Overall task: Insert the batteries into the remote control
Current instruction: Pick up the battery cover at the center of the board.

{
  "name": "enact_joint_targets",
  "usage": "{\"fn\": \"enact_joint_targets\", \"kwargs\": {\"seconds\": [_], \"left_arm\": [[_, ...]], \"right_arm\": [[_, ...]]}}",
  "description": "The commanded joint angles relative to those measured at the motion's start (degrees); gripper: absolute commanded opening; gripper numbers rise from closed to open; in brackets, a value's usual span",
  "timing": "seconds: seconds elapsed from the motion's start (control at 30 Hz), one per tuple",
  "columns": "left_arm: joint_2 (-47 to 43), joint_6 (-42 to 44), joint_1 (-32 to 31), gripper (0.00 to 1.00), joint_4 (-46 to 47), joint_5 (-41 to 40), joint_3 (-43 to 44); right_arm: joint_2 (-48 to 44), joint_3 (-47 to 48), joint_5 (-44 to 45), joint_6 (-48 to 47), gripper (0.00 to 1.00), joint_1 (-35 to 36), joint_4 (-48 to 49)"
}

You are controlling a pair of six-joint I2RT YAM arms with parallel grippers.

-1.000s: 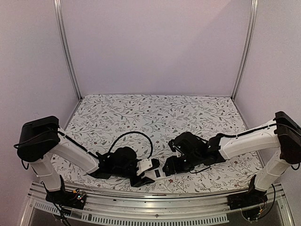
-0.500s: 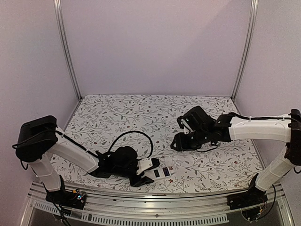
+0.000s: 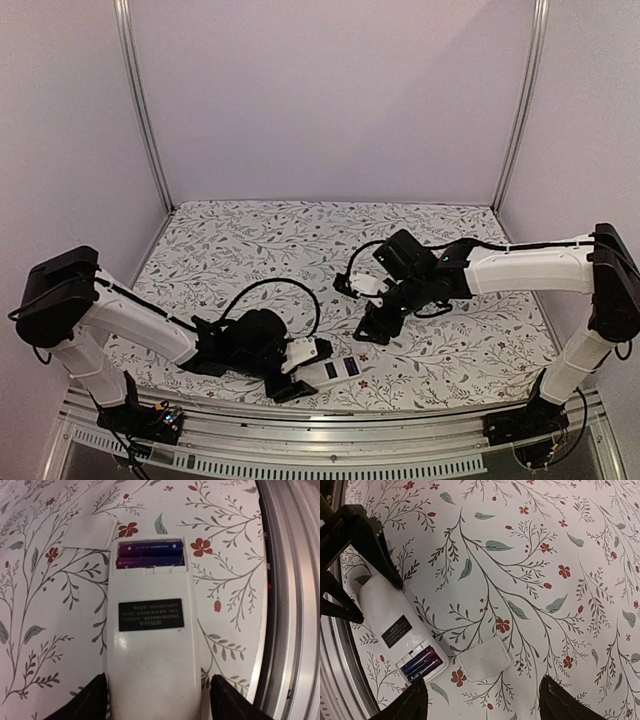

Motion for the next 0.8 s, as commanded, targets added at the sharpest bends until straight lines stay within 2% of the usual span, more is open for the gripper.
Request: {"fn": "enact_joint_targets", "kwargs": {"seconds": [0.0,0.13,0.27,0.43,0.77], "left_arm": [[-8.1,-0.2,-0.7,0.72,-3.0,-2.9,-2.9],[-14.0,-1.5,-0.7,0.75,-3.9,-6.7,-3.4],[-17.4,-3.2,-0.8,0.76,-4.0,-5.5,-4.8],[-18.4,-4.0,-0.9,0.76,-3.8,-6.3,-5.8],[-16.6,-3.3,-0.9,0.76,-4.4,-6.8,-5.0]], "right_arm": [[3.3,-0.8,-1.7,-21.2,0.80,0.1,0.3],[7.2,0.4,0.2,-29.1,0.83,-0.2,0.1],[10.1,1.2,-0.7,-34.2,0.83,-1.6,0.3],[12.7,1.8,-3.8,-35.8,0.82,-3.6,0.2],[16.9,2.7,-5.3,-36.6,0.71,-4.1,-1.5]]}}
